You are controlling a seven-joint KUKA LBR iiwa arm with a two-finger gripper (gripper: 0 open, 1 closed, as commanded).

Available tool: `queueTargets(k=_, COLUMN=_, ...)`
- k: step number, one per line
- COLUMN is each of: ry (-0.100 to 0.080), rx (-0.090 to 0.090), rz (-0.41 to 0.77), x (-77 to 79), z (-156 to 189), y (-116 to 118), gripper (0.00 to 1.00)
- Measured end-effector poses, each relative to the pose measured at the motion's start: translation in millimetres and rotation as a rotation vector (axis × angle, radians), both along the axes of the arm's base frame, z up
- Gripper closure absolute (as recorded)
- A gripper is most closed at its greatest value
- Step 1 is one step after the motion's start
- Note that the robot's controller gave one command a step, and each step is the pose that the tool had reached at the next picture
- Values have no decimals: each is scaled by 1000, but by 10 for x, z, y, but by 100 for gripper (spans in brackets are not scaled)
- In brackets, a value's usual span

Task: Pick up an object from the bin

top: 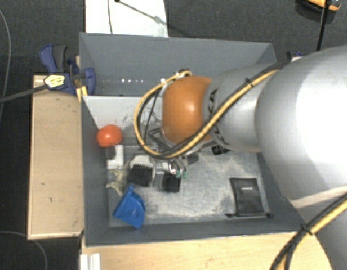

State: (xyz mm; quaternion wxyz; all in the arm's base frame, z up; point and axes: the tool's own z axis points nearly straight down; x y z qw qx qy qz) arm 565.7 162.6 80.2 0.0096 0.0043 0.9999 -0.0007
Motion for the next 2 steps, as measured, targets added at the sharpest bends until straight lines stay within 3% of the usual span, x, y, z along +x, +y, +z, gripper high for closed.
queueTargets(k=1, ry=-14, rx=7, rz=88, x=-8, z=-13, y=89, gripper=100)
queueTargets(k=2, ry=-14, rx=3, rz=-51, x=-32, z=-25, y=161, gripper=100)
